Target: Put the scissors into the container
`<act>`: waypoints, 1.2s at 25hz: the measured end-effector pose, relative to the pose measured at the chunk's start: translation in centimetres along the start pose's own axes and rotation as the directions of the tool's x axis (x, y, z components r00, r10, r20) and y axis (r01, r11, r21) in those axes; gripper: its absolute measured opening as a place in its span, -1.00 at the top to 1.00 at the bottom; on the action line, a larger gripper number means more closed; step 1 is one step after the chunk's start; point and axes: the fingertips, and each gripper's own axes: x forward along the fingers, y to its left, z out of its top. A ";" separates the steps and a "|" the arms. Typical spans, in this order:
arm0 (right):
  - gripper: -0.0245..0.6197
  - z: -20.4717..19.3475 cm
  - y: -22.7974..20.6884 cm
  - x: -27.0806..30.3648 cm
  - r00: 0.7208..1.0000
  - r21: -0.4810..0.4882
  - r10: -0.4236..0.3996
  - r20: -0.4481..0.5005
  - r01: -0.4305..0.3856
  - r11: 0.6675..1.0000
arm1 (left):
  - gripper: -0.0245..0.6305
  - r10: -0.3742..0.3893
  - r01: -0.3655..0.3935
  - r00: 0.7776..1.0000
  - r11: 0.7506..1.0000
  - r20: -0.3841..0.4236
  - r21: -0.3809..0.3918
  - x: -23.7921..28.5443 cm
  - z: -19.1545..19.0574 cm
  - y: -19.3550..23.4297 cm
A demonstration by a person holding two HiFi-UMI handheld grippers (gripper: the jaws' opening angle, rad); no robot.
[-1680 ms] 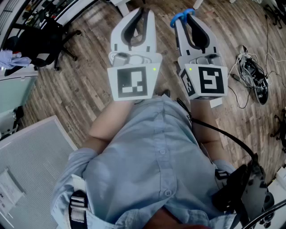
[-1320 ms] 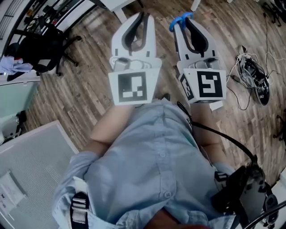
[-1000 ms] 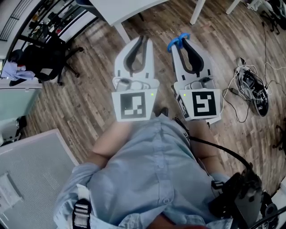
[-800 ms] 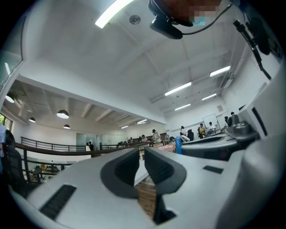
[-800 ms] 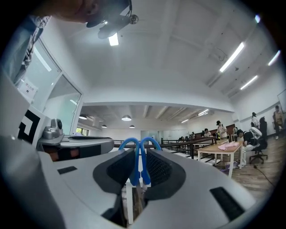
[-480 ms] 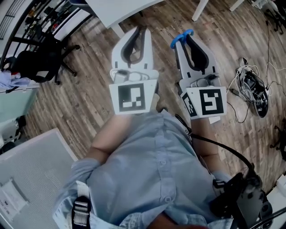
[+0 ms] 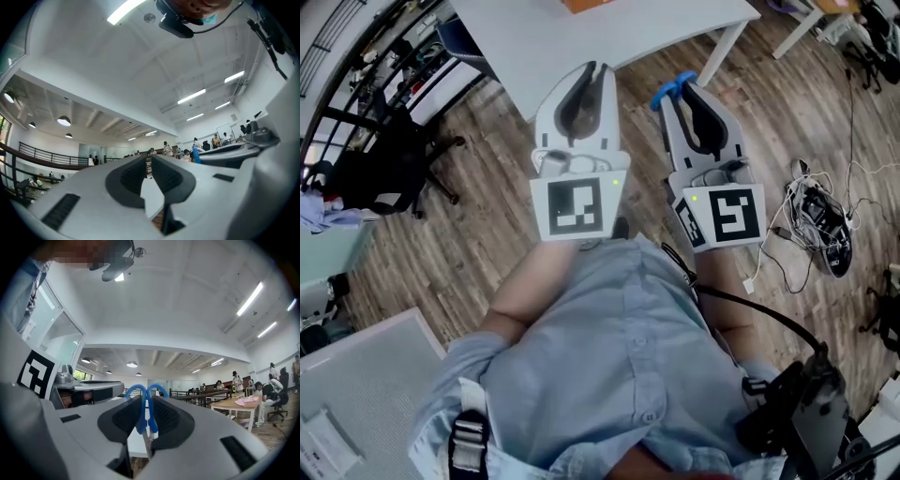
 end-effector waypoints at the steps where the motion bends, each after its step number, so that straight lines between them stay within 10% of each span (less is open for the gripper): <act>1: 0.66 0.1 -0.2 0.8 1.000 -0.005 0.000 0.007 0.000 1.000 | 0.80 -0.003 0.003 1.000 1.000 0.007 0.001 0.7 -0.1 0.4; 16: 0.66 -2.3 -6.2 6.9 0.999 0.010 -0.041 -0.019 0.041 0.999 | 0.80 -0.068 0.067 0.996 0.997 -0.055 -0.030 9.0 -5.2 0.1; 30: 0.66 -5.7 -19.6 15.9 0.997 0.093 0.071 -0.036 -0.067 0.993 | 0.80 0.030 -0.025 0.993 0.999 -0.115 0.039 24.6 -8.2 -2.1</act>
